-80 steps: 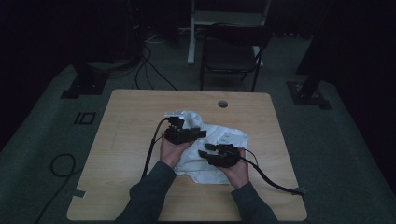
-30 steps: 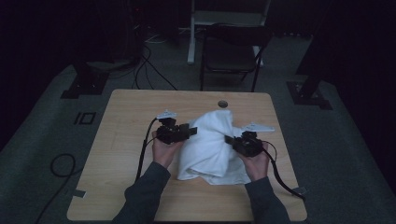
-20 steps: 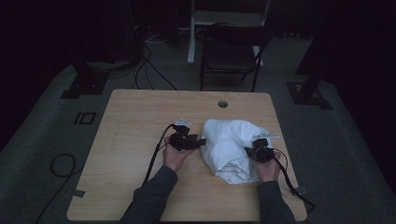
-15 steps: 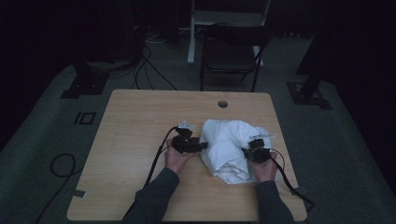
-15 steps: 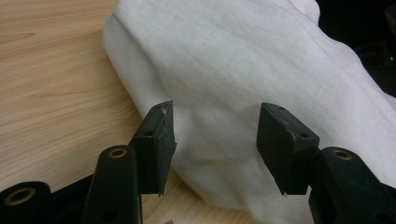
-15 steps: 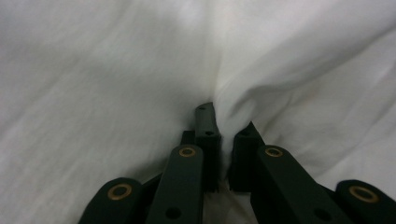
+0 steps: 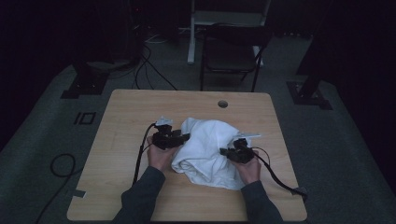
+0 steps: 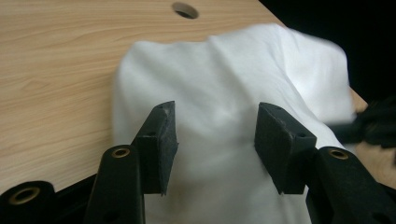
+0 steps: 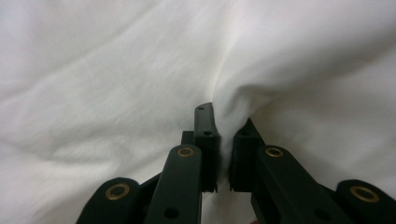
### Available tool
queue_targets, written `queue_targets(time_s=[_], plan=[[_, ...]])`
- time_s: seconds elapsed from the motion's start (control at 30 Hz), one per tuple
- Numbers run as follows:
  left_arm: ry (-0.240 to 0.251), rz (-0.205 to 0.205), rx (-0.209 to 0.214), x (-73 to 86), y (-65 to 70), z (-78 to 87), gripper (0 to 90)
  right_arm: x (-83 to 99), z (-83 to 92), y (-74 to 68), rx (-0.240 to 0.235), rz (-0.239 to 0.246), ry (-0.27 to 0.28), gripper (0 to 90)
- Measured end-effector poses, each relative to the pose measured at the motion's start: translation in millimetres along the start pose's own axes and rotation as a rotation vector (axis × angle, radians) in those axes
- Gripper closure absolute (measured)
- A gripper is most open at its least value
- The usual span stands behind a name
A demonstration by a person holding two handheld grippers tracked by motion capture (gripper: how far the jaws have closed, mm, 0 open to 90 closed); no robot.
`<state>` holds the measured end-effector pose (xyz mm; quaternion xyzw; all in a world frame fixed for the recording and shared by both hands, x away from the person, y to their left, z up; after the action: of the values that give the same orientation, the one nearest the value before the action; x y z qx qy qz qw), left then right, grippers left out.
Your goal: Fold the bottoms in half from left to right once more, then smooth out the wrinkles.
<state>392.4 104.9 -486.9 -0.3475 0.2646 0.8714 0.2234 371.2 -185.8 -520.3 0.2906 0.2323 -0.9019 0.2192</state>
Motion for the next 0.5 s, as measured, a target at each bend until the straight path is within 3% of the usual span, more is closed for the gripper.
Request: queue_targets(time_s=[0.07, 0.13, 0.2, 0.27, 0.37, 0.4, 0.43, 0.5], plan=[[-0.004, -0.012, 0.018, 0.1, 5.8, -4.4, 47.9, -1.3, 15.7, 8.0, 0.01, -0.005, 0.032, 83.5], [-0.015, -0.039, 0.037, 0.5, 12.4, -10.1, 47.3, -1.5, 21.3, 16.4, 0.032, -0.023, 0.022, 81.4], [-0.029, -0.067, 0.034, 1.4, 20.9, -16.9, 47.4, -1.1, 22.7, 23.1, 0.064, -0.044, -0.008, 67.5], [-0.041, -0.091, 0.022, 2.8, 29.3, -23.9, 47.5, -0.7, 30.1, 21.6, 0.118, -0.07, 0.054, 48.2], [-0.046, -0.113, 0.009, 3.4, 37.6, -31.1, 47.5, -3.9, 47.7, 6.2, 0.216, -0.028, 0.188, 35.9], [-0.046, -0.118, 0.009, 3.3, 39.1, -32.5, 47.5, -6.4, 53.8, 0.3, 0.225, -0.008, 0.229, 34.6], [-0.048, -0.119, 0.009, 3.2, 40.2, -33.3, 47.4, -9.2, 58.9, -5.7, 0.213, 0.018, 0.261, 32.7], [-0.049, -0.119, 0.009, 3.6, 41.8, -35.0, 47.4, -15.4, 62.0, -17.4, 0.12, 0.084, 0.288, 32.1]])
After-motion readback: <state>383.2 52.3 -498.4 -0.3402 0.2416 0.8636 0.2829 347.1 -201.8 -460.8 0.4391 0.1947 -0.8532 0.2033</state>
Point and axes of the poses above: each handheld gripper's, and its own axes: z roughly backward along the jaws, x roughly out of its underside, y roughly to its right, the point moved 1 cm from there along -z, roughly forward along the jaws, and after that the axes turned 6 degrees about -y, right-handed, at the moved point
